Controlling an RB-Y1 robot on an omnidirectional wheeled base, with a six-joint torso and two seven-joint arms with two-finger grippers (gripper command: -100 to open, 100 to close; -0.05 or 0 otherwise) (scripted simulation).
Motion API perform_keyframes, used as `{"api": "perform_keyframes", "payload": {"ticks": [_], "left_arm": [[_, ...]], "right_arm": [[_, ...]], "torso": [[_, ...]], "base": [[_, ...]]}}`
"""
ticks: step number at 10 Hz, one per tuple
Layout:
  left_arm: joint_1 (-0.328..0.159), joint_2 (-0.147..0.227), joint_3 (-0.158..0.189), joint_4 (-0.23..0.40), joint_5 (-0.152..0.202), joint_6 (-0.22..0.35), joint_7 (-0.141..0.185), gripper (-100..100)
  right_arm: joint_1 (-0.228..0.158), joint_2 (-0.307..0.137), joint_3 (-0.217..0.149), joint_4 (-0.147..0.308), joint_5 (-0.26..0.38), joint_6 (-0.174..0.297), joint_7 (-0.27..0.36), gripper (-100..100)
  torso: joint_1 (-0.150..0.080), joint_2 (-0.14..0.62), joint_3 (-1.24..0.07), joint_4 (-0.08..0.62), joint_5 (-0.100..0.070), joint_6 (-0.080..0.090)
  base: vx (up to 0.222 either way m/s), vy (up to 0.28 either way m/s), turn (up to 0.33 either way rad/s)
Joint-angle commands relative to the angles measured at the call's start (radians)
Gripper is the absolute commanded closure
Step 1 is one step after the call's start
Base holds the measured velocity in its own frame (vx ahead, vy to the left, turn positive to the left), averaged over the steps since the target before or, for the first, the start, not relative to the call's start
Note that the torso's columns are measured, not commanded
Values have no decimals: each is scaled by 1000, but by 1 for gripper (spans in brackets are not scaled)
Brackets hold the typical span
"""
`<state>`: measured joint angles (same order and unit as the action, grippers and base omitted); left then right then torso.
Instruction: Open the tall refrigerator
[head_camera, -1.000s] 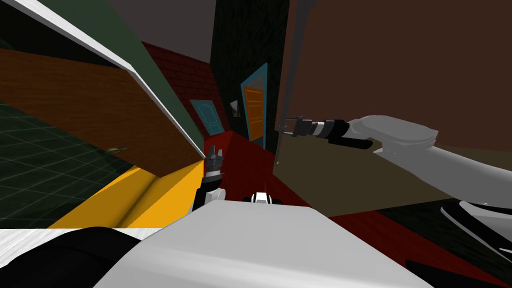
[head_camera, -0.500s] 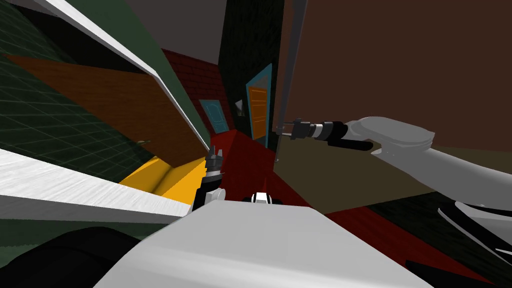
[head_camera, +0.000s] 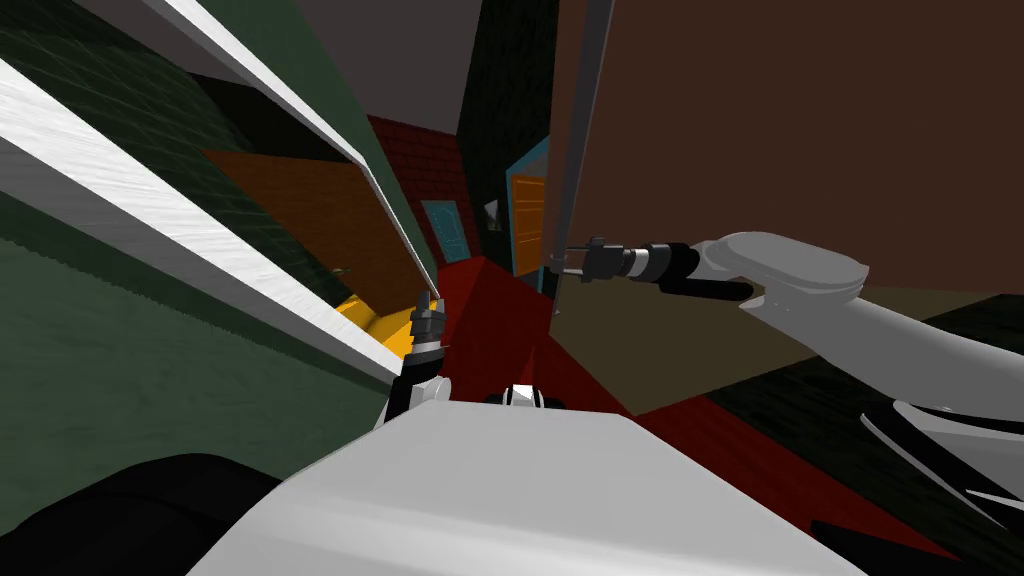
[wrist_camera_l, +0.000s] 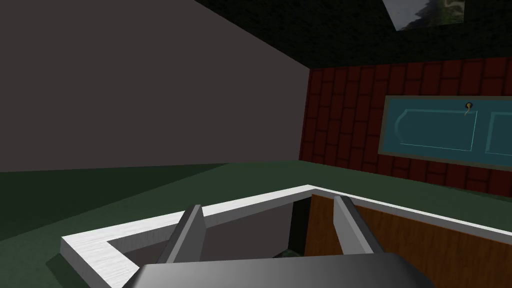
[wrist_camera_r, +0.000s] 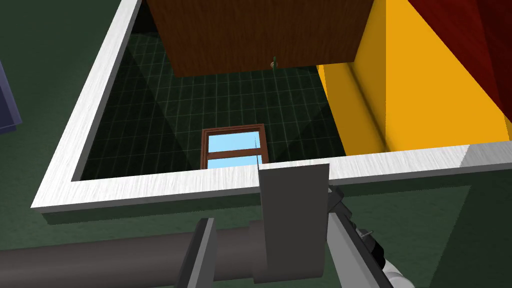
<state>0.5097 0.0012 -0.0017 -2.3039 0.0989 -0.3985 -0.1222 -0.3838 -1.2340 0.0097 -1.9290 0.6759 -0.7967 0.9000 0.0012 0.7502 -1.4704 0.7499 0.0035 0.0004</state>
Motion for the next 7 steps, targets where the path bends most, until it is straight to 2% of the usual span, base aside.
{"api": "perform_keyframes", "payload": {"ticks": [1,2,3,7], "left_arm": [[0,0,0,0,0,0,0,0],[0,0,0,0,0,0,0,0],[0,0,0,0,0,0,0,0],[0,0,0,0,0,0,0,0]], "right_arm": [[-30,19,-12,2,-24,-42,22,100],[-21,15,7,9,-13,-38,14,100],[-17,18,7,17,-26,-70,24,100],[-19,28,-23,58,-80,-174,63,100]], "torso": [[2,0,0,1,0,-1],[4,1,1,1,1,-2],[4,-7,-4,-2,1,0],[0,-3,-1,-5,-1,1]], "base": [[-276,-57,149],[-127,-32,40],[-131,-51,119],[-259,-99,241]]}}
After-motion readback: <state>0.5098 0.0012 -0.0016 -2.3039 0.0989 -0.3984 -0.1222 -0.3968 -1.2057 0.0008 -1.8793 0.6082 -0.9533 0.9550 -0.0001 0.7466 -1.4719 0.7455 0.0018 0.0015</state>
